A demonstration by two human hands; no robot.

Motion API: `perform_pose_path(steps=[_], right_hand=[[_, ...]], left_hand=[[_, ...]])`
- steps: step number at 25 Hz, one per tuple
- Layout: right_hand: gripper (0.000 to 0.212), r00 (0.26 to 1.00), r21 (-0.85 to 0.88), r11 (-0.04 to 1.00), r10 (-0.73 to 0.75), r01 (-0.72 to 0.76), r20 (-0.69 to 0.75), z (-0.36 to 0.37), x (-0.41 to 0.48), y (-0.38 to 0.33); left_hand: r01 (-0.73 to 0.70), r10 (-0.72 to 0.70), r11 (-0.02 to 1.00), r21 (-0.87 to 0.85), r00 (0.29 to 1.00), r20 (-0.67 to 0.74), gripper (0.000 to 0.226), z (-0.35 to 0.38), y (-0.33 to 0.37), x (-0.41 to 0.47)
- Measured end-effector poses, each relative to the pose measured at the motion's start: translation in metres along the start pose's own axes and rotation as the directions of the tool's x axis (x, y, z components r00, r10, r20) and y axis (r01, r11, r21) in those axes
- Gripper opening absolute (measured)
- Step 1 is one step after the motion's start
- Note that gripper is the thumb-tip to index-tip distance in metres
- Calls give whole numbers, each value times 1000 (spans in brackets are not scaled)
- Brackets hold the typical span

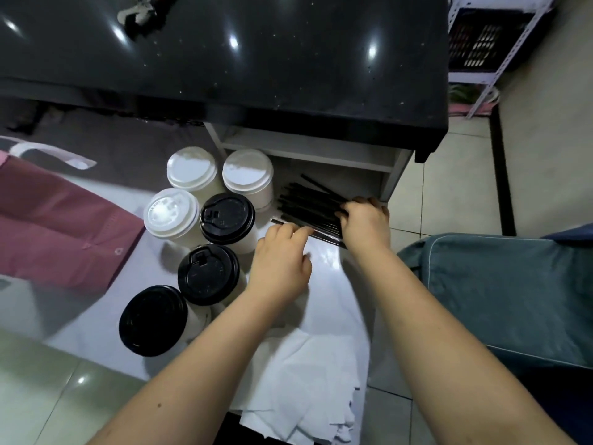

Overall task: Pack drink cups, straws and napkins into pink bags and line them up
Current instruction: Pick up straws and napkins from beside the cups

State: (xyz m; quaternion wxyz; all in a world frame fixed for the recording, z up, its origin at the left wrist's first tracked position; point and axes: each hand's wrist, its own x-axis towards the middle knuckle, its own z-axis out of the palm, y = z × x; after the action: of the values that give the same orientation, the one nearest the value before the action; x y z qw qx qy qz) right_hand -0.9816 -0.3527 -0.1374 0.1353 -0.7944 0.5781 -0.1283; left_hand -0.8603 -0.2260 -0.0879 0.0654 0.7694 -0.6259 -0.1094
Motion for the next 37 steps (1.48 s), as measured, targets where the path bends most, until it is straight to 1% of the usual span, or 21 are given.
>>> perform_pose_path(steps=[5, 9, 11, 13, 15, 17, 19, 21, 23, 24, 26, 27, 28, 30, 31, 32, 34, 35, 37], right_hand=[[21, 1000, 118, 993, 12, -14, 20, -11, -5, 0], [18, 986, 165, 982, 69, -94, 151, -13, -13, 3], [19, 979, 157, 981, 85, -115, 185, -14, -19, 4], [20, 979, 156, 980, 94, -122, 179, -15, -21, 2], [21, 987, 181, 976, 96, -119, 130, -14, -19, -1], [23, 991, 167, 978, 112, -123, 78, -12, -14, -6], [24, 985, 151, 976, 142, -155, 94, -10, -10, -10], [26, 971, 205, 953, 200, -224, 134, -12, -9, -10], [26, 953, 313, 903, 255, -295, 163, -17, -11, -9], [22, 942, 407, 851, 278, -333, 189, -21, -14, -9], [11, 900, 615, 657, 306, -436, 310, -30, -24, -13], [14, 881, 665, 577, 303, -474, 364, -33, -30, -15], [17, 872, 684, 541, 301, -490, 386, -36, -35, -16], [19, 867, 702, 511, 318, -497, 383, -38, -40, -18], [20, 868, 702, 514, 341, -493, 360, -38, -41, -19], [20, 871, 684, 546, 373, -484, 319, -36, -39, -20], [21, 882, 566, 684, 428, -460, 199, -33, -33, -20], [20, 885, 510, 733, 440, -451, 150, -30, -31, -21], [19, 874, 456, 754, 468, -473, 132, -21, -28, -25]], left_hand=[[24, -25, 999, -35, 999, -26, 49, -8, 0, -5], [26, -27, 999, -47, 999, -20, 49, -7, 2, -14], [28, -29, 998, -56, 1000, -12, 49, -7, 2, -20], [30, -31, 998, -57, 999, -8, 49, -6, 4, -25], [37, -37, 998, -58, 999, -8, 49, -6, 4, -29], [36, -37, 998, -56, 999, -13, 49, -6, 3, -32], [30, -32, 998, -49, 999, -24, 48, -8, 2, -35], [23, -25, 999, -45, 999, -32, 48, -11, 1, -36], [16, -17, 999, -45, 999, -41, 48, -16, 0, -35], [9, -12, 999, -49, 999, -52, 48, -20, 0, -35], [-9, 3, 998, -67, 995, -97, 47, -28, 0, -32], [-21, 11, 997, -77, 993, -121, 47, -33, 0, -32], [-32, 20, 996, -84, 990, -140, 47, -38, 0, -31], [-50, 35, 995, -88, 987, -160, 48, -45, -1, -30], [-62, 47, 994, -88, 985, -167, 48, -48, -1, -31], [-76, 61, 994, -83, 984, -169, 48, -51, -3, -32], [-106, 97, 993, -49, 982, -162, 47, -55, -6, -35], [-124, 118, 992, -30, 979, -164, 47, -58, -9, -36], [-145, 139, 989, -16, 974, -178, 46, -65, -18, -36]])
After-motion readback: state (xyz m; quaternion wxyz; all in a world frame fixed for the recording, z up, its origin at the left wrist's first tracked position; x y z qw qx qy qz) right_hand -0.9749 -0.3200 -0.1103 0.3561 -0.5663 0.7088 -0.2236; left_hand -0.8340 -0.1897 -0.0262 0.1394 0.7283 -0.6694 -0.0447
